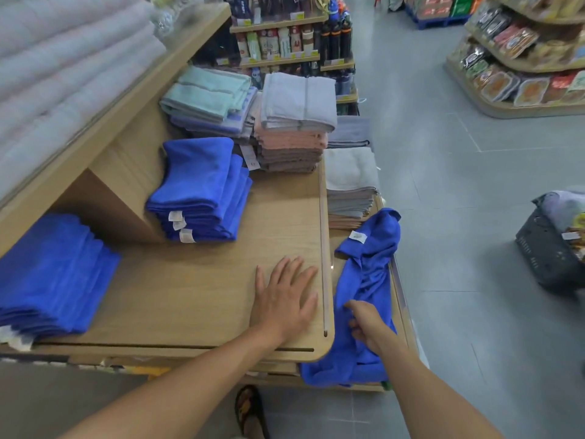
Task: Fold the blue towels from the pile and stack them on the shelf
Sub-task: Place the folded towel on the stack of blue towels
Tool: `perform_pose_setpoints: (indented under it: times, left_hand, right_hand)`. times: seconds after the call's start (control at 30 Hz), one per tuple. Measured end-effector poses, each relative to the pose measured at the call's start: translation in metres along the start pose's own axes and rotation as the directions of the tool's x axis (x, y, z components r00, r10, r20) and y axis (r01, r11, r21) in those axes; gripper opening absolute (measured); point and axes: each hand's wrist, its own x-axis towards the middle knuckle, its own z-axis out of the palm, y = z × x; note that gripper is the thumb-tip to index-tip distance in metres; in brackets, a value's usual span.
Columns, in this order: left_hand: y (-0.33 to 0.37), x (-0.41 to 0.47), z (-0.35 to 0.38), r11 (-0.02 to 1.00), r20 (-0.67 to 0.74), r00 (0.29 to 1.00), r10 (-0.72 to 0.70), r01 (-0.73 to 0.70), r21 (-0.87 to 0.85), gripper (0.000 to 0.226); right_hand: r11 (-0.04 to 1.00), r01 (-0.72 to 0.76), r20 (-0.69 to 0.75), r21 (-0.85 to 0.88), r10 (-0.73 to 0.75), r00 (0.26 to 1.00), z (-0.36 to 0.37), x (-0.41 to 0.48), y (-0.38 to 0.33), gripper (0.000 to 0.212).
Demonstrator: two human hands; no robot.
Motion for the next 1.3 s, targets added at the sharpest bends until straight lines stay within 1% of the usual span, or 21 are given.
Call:
perform_pose_setpoints:
  times: [0.07,0.13,0.2,0.3,0.37,0.43,0.47,0.57,0.6,0.63,0.7,0.73,0.77,0.83,0.9,0.97,1.0,1.07,1.17,1.23,1.3]
  left_hand:
    - [-0.001,0.001,0.001,1.000,-0.009,1.000,0.000,0.000,-0.002,0.056]
    - [-0.001,0.000,0.001,1.000,-0.009,1.000,0.007,-0.007,-0.011,0.055]
    - [-0.001,-0.001,0.001,1.000,-0.007,1.000,0.013,-0.013,-0.025,0.056]
    - [-0.001,-0.001,-0.003,0.997,-0.028,0.999,0.015,-0.017,-0.081,0.055]
    - [0.000,-0.005,-0.010,0.974,-0.101,0.991,0.084,-0.103,-0.201,0.042]
    - [0.006,-0.015,-0.014,0.915,-0.254,0.946,0.201,-0.274,-0.295,0.026]
    - [0.013,-0.021,-0.017,0.899,-0.302,0.926,0.225,-0.317,-0.303,0.029]
    - [0.042,-0.034,-0.024,0.909,-0.329,0.922,0.201,-0.301,-0.287,0.062]
    - [0.051,-0.037,-0.027,0.915,-0.327,0.922,0.209,-0.302,-0.266,0.062]
    - [0.059,-0.038,-0.030,0.919,-0.319,0.922,0.219,-0.304,-0.249,0.055]
    - [0.067,-0.037,-0.040,0.919,-0.287,0.939,0.189,-0.272,-0.284,0.033]
    - [0.068,-0.037,-0.044,0.902,-0.241,0.959,0.149,-0.231,-0.364,0.026]
    - [0.068,-0.038,-0.047,0.867,-0.181,0.977,0.110,-0.183,-0.464,0.023]
    - [0.067,-0.043,-0.053,0.769,-0.076,0.995,0.070,-0.102,-0.631,0.022]
    - [0.064,-0.047,-0.065,0.645,-0.047,0.997,0.068,-0.080,-0.760,0.014]
    - [0.064,-0.048,-0.081,0.534,-0.072,0.995,0.072,-0.099,-0.840,0.006]
    - [0.063,-0.049,-0.090,0.485,-0.094,0.993,0.073,-0.118,-0.867,0.010]
    - [0.062,-0.049,-0.112,0.338,-0.106,0.992,0.072,-0.125,-0.933,0.018]
    - [0.052,-0.052,-0.143,-0.013,-0.062,0.998,0.018,-0.062,-0.998,0.023]
    - [0.036,-0.055,-0.152,-0.266,0.027,0.999,-0.037,0.016,-0.964,0.028]
    - [0.017,-0.062,-0.147,-0.511,0.154,0.987,-0.041,0.112,-0.852,0.031]
  right_hand:
    - [1.000,0.015,0.021,0.010,-0.015,1.000,-0.003,-0.009,-0.013,0.017]
    - [0.999,0.053,0.048,-0.001,-0.053,0.997,-0.011,-0.020,-0.028,0.027]
    - [0.993,0.105,0.089,0.056,-0.110,0.990,-0.019,-0.037,-0.045,0.035]
    - [0.971,0.156,0.181,0.181,-0.189,0.965,-0.028,-0.072,-0.072,0.036]
    - [0.955,0.202,0.200,0.216,-0.246,0.948,-0.027,-0.097,-0.085,0.031]
    - [0.935,0.271,0.193,0.227,-0.316,0.929,-0.021,-0.124,-0.096,0.028]
    - [0.922,0.310,0.190,0.232,-0.356,0.915,-0.018,-0.136,-0.101,0.027]
    - [0.877,0.407,0.190,0.253,-0.458,0.868,-0.010,-0.176,-0.118,0.010]
    - [0.863,0.435,0.181,0.259,-0.485,0.856,-0.010,-0.188,-0.123,0.007]
    - [0.850,0.464,0.172,0.251,-0.511,0.842,-0.010,-0.199,-0.128,0.010]
    - [0.820,0.532,0.155,0.209,-0.565,0.810,-0.013,-0.216,-0.139,0.033]
    - [0.801,0.573,0.129,0.171,-0.595,0.793,-0.015,-0.223,-0.146,0.041]
    - [0.777,0.620,0.077,0.112,-0.629,0.774,-0.017,-0.228,-0.155,0.038]
    - [0.719,0.693,-0.079,-0.055,-0.695,0.715,-0.024,-0.238,-0.176,0.022]
    - [0.650,0.717,-0.216,-0.251,-0.760,0.613,-0.029,-0.246,-0.201,0.016]
    - [0.541,0.723,-0.243,-0.430,-0.841,0.484,-0.029,-0.256,-0.230,0.020]
    - [0.485,0.715,-0.226,-0.504,-0.873,0.433,-0.024,-0.263,-0.246,0.022]
    - [0.393,0.684,-0.173,-0.615,-0.913,0.370,-0.005,-0.274,-0.280,0.026]
    - [0.258,0.709,-0.024,-0.657,-0.946,0.322,0.048,-0.274,-0.328,0.027]
    - [0.175,0.771,0.166,-0.612,-0.925,0.341,0.095,-0.269,-0.339,0.031]
    - [0.119,0.795,0.380,-0.595,-0.830,0.408,0.138,-0.254,-0.330,0.032]
